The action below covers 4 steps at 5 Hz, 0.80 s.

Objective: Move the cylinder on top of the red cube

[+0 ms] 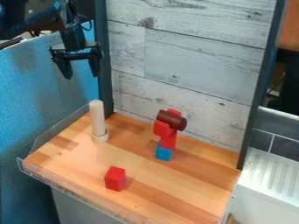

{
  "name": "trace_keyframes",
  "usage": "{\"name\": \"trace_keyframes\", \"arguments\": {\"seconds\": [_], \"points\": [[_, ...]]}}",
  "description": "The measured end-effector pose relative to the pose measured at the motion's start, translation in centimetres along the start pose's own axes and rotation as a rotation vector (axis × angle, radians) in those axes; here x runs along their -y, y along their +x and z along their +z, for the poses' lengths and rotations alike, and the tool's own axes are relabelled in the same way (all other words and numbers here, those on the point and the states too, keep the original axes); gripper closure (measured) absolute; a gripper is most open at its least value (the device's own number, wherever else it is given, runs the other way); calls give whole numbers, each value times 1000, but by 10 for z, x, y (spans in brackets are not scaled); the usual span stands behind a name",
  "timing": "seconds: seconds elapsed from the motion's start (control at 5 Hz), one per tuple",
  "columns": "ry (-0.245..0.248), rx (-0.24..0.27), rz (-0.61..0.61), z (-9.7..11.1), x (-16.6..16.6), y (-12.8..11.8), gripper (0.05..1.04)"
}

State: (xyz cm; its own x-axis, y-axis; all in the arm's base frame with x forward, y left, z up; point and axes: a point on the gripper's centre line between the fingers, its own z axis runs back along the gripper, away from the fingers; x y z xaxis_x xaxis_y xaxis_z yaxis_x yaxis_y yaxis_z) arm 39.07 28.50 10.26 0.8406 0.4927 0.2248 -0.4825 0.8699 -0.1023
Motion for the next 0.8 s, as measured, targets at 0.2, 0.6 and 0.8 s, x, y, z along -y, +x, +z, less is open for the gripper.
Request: {"name": "trace_keyframes", "arguments": {"seconds": [0.2, 0.6, 0.8], "points": [[-7, -48, 9, -21, -2, -8, 83], [18, -95, -28, -49, 5, -22, 83], [17, -109, -41, -58, 5, -29, 83]]}}
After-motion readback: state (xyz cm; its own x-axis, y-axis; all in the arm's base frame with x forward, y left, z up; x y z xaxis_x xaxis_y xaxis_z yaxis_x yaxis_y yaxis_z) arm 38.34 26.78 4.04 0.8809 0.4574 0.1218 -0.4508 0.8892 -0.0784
